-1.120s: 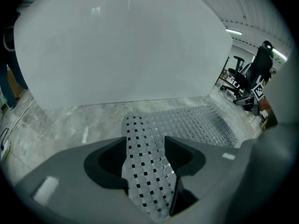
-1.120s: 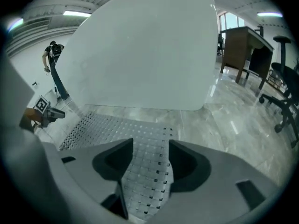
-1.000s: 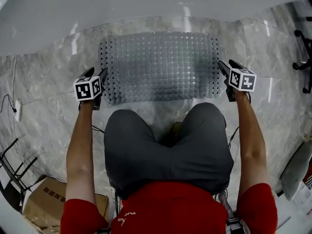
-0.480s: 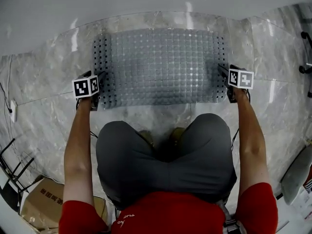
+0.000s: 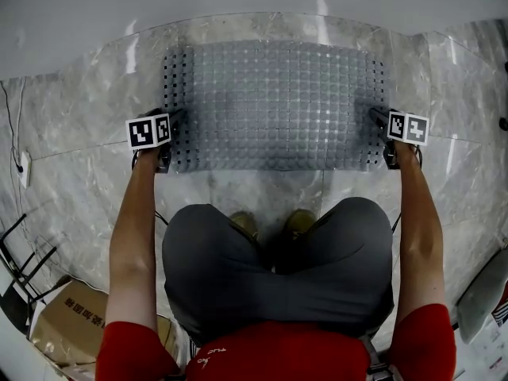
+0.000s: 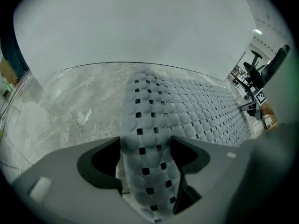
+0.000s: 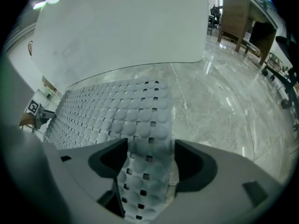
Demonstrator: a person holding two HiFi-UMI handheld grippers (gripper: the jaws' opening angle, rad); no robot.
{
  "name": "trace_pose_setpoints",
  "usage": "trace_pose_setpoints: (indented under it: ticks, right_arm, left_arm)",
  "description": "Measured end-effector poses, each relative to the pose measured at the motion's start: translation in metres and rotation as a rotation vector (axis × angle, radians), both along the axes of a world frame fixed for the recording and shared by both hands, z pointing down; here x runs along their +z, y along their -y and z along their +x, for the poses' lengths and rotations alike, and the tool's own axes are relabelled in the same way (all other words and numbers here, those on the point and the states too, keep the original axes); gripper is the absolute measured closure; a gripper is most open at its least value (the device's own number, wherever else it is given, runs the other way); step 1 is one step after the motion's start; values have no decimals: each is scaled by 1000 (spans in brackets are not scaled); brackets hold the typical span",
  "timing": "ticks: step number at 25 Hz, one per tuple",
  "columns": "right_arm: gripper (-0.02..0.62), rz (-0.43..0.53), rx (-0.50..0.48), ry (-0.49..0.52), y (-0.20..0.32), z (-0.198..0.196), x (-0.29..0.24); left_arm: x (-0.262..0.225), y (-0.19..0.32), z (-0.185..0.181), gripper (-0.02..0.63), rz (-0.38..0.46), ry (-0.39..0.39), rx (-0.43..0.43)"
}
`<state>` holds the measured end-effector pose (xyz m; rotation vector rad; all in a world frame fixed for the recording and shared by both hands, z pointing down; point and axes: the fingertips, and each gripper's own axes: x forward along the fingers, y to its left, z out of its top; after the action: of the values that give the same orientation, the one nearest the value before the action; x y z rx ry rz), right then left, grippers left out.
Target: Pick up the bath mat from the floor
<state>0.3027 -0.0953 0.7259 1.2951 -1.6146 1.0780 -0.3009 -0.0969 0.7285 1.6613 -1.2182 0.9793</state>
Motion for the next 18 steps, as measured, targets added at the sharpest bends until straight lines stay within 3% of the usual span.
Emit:
trace_pose_setpoints:
  ticks: [6,10,12,15,18]
  right_arm:
    - [325,31,12,6,0,-6,-3]
    - [461,42,25,80,-1,-21,-8]
    - [512,54,32,101,-1,-25,-11]
    - [538,95,37,130,0,-31,-22]
    - [548,155,34,164,0,-38,-41]
  left_arm:
    - [-3,0,4,305,23,28,17]
    - [-7,0,20,430,24,13,76]
    - [-10,1,26,486,34,-12,95]
    - [-18,-1,33,543,56,-75,114]
    - [-36,-3,41,560,104,-144,136]
